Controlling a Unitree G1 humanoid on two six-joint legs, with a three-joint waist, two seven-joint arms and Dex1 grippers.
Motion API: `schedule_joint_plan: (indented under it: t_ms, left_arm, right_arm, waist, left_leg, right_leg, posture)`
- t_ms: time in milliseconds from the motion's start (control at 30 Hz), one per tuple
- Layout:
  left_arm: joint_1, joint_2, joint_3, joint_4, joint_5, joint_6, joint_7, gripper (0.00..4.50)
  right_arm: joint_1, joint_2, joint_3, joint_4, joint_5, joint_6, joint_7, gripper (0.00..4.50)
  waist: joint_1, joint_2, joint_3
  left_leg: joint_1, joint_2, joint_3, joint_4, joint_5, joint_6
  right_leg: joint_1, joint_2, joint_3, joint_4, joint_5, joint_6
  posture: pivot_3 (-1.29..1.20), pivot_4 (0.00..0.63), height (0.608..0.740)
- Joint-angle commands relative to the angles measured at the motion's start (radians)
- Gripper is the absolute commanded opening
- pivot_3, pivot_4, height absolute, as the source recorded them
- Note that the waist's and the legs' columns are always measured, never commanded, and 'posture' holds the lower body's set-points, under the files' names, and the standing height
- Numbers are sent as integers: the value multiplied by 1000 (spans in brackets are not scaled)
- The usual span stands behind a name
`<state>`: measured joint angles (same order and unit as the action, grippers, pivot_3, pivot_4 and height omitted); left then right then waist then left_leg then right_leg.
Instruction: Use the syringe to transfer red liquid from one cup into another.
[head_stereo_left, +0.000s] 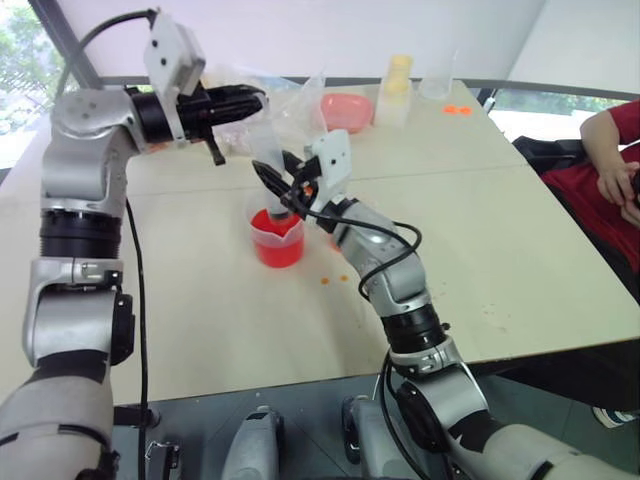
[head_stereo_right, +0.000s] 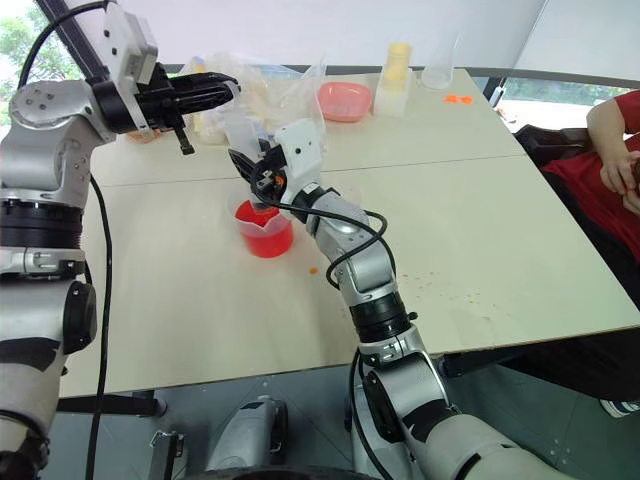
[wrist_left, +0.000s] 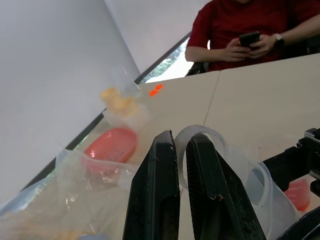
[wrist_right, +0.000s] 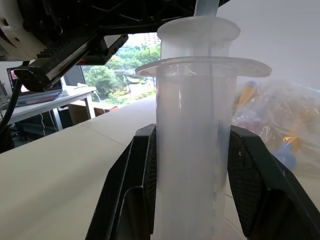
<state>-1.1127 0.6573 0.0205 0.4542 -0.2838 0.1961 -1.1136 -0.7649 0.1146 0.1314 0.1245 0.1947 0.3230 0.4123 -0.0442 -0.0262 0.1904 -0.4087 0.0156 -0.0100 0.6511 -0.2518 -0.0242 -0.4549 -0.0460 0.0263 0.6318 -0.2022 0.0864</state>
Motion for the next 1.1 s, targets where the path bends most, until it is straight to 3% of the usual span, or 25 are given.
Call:
schedule_joint_plan:
  t_ms: [33, 433, 567, 733, 767, 967, 1100]
  left_arm:
    - [-100, 19, 59, 27, 17, -43, 89, 30]
    - [-94, 21, 82, 40, -9, -28, 80, 30]
    - [-44, 41, 92, -19, -54, 48, 28, 1559]
    - [50, 68, 136, -123, -85, 139, 62, 4155]
    - [80, 81, 150, -157, -103, 172, 61, 4464]
    - [347, 180, 287, -389, -297, 427, 25, 4464]
    - [486, 173, 328, -547, -374, 496, 81, 4464]
  right_arm:
    - [1, 62, 145, -31, 11, -18, 100, 1397]
    - [-10, 55, 132, -30, -5, -30, 97, 1397]
    - [-28, 51, 114, -36, -4, -33, 91, 1397]
    - [-80, 34, 70, -38, -11, -48, 72, 1397]
    - [-88, 32, 63, -41, -10, -47, 69, 1397]
    - [-120, 16, 11, -82, 23, -10, 52, 1397]
    - [-133, 6, -43, -118, 72, 43, 31, 1397]
  waist:
    - [0, 0, 0]
    - [-1, 0, 0]
    - [-3, 0, 0]
    - [-3, 0, 0]
    - [-2, 0, 0]
    - [-7, 0, 0]
    - [4, -1, 0]
  left_leg:
    - [0, 0, 0, 0, 0, 0]
    - [0, 0, 0, 0, 0, 0]
    - [0, 0, 0, 0, 0, 0]
    - [0, 0, 0, 0, 0, 0]
    - [0, 0, -1, 0, 0, 0]
    - [0, 0, -1, 0, 0, 0]
    - [0, 1, -2, 0, 0, 0]
  right_leg:
    - [0, 0, 0, 0, 0, 0]
    - [0, 0, 0, 0, 0, 0]
    - [0, 0, 0, 0, 0, 0]
    - [0, 0, 0, 0, 0, 0]
    - [0, 0, 0, 1, 0, 0]
    - [0, 0, 0, 1, 0, 0]
    - [0, 0, -1, 1, 0, 0]
  posture:
    - [0, 150, 740]
    - [0, 150, 740]
    - [0, 150, 740]
    - [0, 150, 740]
    - [0, 150, 740]
    - [0, 150, 740]
    - [0, 150, 740]
